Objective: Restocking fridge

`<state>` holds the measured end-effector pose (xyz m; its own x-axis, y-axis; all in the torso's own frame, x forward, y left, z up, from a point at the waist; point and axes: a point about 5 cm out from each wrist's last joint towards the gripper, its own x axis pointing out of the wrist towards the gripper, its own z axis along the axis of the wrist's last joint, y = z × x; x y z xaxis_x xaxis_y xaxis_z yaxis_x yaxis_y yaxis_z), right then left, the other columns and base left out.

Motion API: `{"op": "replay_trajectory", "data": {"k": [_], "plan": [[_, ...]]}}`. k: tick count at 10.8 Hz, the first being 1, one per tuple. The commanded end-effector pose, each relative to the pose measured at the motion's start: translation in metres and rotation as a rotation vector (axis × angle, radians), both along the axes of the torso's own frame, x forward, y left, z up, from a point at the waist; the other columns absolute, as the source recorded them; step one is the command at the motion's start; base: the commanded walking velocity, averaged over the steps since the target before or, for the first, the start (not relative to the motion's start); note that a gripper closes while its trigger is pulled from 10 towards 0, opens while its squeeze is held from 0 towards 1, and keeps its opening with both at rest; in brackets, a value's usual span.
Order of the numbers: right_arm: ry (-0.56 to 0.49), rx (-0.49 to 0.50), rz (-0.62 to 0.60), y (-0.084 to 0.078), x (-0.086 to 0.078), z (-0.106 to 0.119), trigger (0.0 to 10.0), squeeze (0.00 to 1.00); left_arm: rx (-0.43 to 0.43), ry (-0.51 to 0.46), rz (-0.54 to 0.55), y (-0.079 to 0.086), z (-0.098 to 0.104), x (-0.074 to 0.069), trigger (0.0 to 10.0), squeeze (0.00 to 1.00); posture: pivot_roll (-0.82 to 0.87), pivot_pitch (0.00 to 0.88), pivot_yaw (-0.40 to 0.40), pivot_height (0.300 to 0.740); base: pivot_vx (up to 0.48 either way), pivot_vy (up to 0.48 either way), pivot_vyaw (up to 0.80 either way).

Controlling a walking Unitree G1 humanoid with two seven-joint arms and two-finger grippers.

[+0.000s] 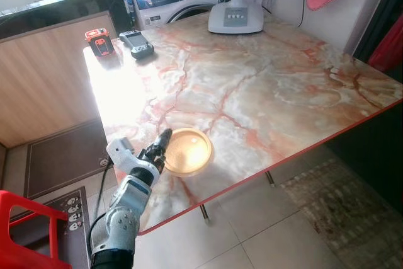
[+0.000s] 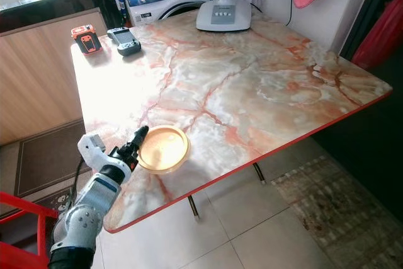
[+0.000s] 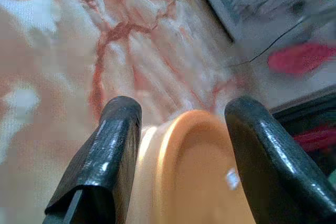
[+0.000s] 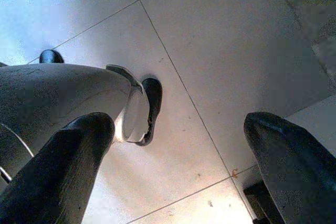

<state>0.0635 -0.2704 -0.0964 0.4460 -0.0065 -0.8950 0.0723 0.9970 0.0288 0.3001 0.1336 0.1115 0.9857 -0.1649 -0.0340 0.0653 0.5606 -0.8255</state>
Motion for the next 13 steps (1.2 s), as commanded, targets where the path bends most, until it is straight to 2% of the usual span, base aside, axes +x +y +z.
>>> {"op": "replay_trajectory", "data": {"k": [1,5,6,9,10,11,13], "plan": [[0.007,0.001,-0.007,-0.001,-0.004,0.000,10.0,0.00,-0.124,0.049,-0.019,-0.019,-0.010,-0.007,10.0,1.00,0.05,0.079,0.039,0.740,0.000,0.000,0.00],[0.002,0.004,-0.006,0.000,-0.003,0.000,10.0,0.00,-0.100,0.063,0.028,-0.014,-0.008,-0.007,10.0,1.00,0.06,0.081,0.040,0.740,0.000,0.000,0.00],[0.001,0.006,-0.003,0.000,-0.003,0.000,10.0,0.00,-0.099,0.079,0.024,-0.014,-0.010,-0.007,10.0,0.00,0.06,0.078,0.043,0.740,0.000,0.000,0.00],[-0.005,0.005,0.000,0.001,-0.001,0.000,10.0,0.00,-0.074,0.127,-0.074,-0.030,-0.020,-0.005,10.0,0.00,0.05,0.074,0.046,0.740,0.000,0.000,0.00],[-0.006,0.003,0.001,0.001,-0.001,0.000,10.0,0.00,-0.041,0.139,-0.094,-0.035,-0.023,-0.004,10.0,0.00,0.05,0.069,0.049,0.740,0.000,0.000,0.00],[-0.008,0.003,-0.001,0.002,0.000,0.000,10.0,0.00,-0.048,0.151,-0.097,-0.037,-0.025,-0.004,10.0,0.00,0.05,0.066,0.052,0.740,0.000,0.000,0.00],[-0.007,0.001,-0.001,0.002,0.000,-0.001,10.0,0.00,-0.041,0.136,-0.145,-0.044,-0.024,-0.003,10.0,0.00,0.05,0.061,0.056,0.740,0.000,0.000,0.00]]}}
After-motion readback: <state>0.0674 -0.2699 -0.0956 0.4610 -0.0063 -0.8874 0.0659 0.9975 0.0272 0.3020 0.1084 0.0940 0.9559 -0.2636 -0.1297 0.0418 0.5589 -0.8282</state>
